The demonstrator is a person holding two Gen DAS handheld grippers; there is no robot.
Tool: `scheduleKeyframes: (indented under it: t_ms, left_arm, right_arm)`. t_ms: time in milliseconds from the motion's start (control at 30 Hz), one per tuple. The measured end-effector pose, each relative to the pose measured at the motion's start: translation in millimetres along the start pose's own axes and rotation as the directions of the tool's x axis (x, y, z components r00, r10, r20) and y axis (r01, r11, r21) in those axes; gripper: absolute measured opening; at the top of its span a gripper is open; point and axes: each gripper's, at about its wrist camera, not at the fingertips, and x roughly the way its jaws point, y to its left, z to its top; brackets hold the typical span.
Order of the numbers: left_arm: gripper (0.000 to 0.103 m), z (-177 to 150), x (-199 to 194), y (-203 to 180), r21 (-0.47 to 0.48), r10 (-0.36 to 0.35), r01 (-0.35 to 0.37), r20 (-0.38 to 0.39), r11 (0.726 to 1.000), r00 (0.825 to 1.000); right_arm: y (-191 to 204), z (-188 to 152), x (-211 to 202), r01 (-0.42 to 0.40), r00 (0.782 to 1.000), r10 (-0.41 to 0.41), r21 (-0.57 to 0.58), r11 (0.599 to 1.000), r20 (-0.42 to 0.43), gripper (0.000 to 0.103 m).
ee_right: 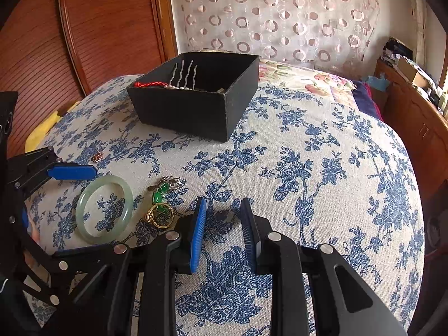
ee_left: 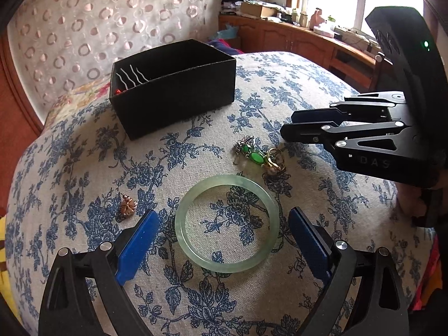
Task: Organize jewelry
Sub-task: 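Position the left tool around the jade bangle while the right tool approaches the green pendant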
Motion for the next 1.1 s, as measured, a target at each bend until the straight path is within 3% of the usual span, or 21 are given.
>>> scheduleKeyframes:
  t_ms: [300,400,433,1100]
  left_arm:
    - [0.090,-1,-1,1,-0.003,0.004,-0.004,0.004,1.000,1.000]
    - [0.078,-4,-6,2,0.003,0.002,-0.002,0.015,1.000,1.000]
    - [0.069,-5,-8,1,0.006,-0.004,0.004,0.019,1.000,1.000]
    - [0.069,-19,-47,20,-0.081,0.014,-0.005,0.112,0.997,0.994]
  right_arm:
    - [1,-1,0,0.007,1.000,-0.007,-0.005,1.000,0.000,0.027]
    - [1,0,1,0.006,1.000,-0.006,-0.004,1.000,0.000,0.027]
    - [1,0,1,0.006,1.000,-0.006,-0.005,1.000,0.000,0.028]
    - [10,1,2,0.022,1.000,-0.022,-0.054,0.998,-0.005,0.031]
